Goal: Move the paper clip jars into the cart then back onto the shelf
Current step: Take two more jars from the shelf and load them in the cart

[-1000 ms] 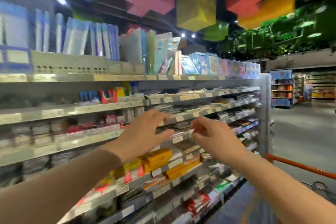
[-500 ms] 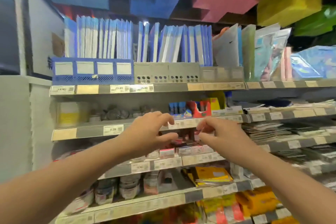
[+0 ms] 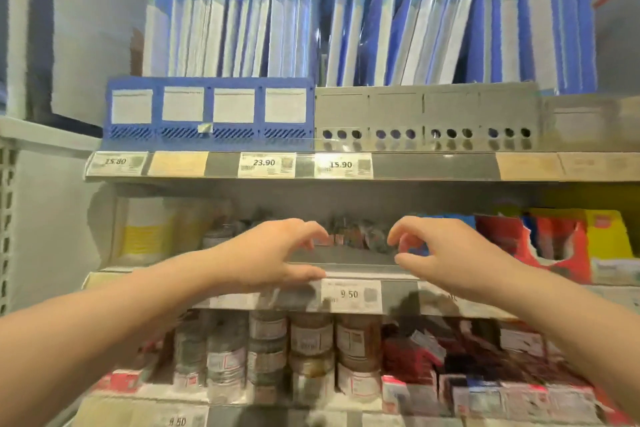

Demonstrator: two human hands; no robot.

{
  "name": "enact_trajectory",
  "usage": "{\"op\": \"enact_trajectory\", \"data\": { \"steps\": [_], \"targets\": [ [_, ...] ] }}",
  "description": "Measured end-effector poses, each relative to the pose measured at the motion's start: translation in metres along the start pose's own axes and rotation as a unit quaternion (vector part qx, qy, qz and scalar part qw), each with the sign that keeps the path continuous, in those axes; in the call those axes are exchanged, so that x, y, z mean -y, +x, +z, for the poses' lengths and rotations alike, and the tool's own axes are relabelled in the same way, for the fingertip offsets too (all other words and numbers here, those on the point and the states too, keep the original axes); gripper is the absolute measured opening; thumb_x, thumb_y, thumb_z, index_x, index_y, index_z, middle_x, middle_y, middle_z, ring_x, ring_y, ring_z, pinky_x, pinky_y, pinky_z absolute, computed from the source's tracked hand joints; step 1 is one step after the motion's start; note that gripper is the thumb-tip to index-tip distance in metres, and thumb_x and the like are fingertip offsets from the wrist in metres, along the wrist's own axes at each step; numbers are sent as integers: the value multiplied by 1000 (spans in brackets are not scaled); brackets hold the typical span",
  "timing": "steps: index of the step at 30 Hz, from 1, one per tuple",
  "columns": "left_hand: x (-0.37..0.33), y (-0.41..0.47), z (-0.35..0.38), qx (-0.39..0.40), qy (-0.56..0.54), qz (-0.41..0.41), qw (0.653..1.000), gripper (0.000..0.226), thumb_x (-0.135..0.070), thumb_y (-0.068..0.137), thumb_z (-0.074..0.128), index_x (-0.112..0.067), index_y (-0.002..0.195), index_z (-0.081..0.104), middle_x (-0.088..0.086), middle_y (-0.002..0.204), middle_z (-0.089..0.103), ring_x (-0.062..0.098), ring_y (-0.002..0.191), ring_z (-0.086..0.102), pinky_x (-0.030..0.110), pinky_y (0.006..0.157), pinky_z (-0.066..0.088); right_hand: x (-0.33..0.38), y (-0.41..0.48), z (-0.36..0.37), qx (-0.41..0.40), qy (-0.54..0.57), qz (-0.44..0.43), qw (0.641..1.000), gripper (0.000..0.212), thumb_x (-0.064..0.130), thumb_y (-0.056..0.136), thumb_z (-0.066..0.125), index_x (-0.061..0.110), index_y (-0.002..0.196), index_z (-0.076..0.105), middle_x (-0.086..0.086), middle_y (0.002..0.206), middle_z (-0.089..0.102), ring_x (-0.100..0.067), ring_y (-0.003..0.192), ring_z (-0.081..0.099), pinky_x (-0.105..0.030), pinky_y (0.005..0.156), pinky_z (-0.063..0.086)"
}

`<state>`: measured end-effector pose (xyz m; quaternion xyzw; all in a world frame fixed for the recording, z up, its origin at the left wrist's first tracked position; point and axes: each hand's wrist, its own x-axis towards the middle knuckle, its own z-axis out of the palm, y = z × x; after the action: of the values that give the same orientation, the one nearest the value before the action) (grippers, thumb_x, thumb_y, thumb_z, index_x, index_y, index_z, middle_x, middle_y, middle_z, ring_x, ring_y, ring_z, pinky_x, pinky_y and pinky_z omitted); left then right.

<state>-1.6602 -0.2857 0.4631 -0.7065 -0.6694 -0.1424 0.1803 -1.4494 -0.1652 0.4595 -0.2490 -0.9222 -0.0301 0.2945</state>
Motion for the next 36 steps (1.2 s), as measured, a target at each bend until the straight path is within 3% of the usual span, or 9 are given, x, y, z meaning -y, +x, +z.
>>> {"op": "enact_trajectory", "data": {
  "steps": [6,9,12,17,21,25,29,32,36],
  "targets": [
    [61,51,11,53,17,-48,997,55,-57,83,55,-33,131,41,-10,129,52,6,116,49,24,98,39,-25,94,34,85,-56,-45,994,21,35,89,50,23,106,56,7,99,60,-13,90,53,-27,77,42],
    [99,70,16,100,39,-102,989,70,-74,72,53,-30,127,47,-10,123,57,12,111,55,28,94,44,-21,131,50,146,-56,-71,985,27,34,91,51,32,118,49,10,109,54,-11,97,51,-23,79,39],
    [134,83,17,84,40,-95,991,57,-55,77,64,-42,126,39,-19,117,50,6,102,51,23,86,39,-13,167,66,163,-58,-105,979,33,40,88,55,37,121,46,14,110,52,-9,98,50,-26,83,43],
    [188,98,23,110,56,-88,989,74,-48,69,75,-36,131,36,-12,120,43,11,114,43,29,96,37,8,235,100,199,-67,-148,966,45,44,83,63,34,124,44,7,112,54,-10,86,55,-31,86,46],
    [223,104,30,158,85,-100,979,90,-45,67,78,-30,140,27,-5,137,36,15,122,36,20,93,30,20,280,127,209,-27,-171,962,64,42,79,69,32,134,38,9,126,51,-13,109,51,-28,94,43],
    [251,96,34,199,72,-150,966,93,-45,67,78,-29,142,25,-3,140,38,15,122,40,16,90,30,28,308,150,237,-13,-189,953,77,44,79,70,35,142,28,11,141,40,-11,122,42,-26,103,36],
    [261,91,39,216,74,-181,957,90,-51,65,78,-31,138,28,-1,130,49,17,113,49,26,96,40,34,322,177,264,-3,-194,945,80,47,79,69,33,145,25,8,146,36,-10,127,38,-16,99,30],
    [261,96,41,218,86,-206,950,95,-58,65,74,-28,141,25,1,135,46,21,118,47,32,100,40,40,325,192,260,1,-201,945,80,53,79,66,33,145,26,6,148,34,-12,130,36,-17,101,28],
    [259,96,44,252,101,-238,933,90,-60,72,67,-27,143,23,6,141,42,24,122,44,26,97,37,42,320,201,216,29,-189,957,56,49,81,65,27,128,44,3,128,48,-12,110,46,-20,87,37]
  ]
}}
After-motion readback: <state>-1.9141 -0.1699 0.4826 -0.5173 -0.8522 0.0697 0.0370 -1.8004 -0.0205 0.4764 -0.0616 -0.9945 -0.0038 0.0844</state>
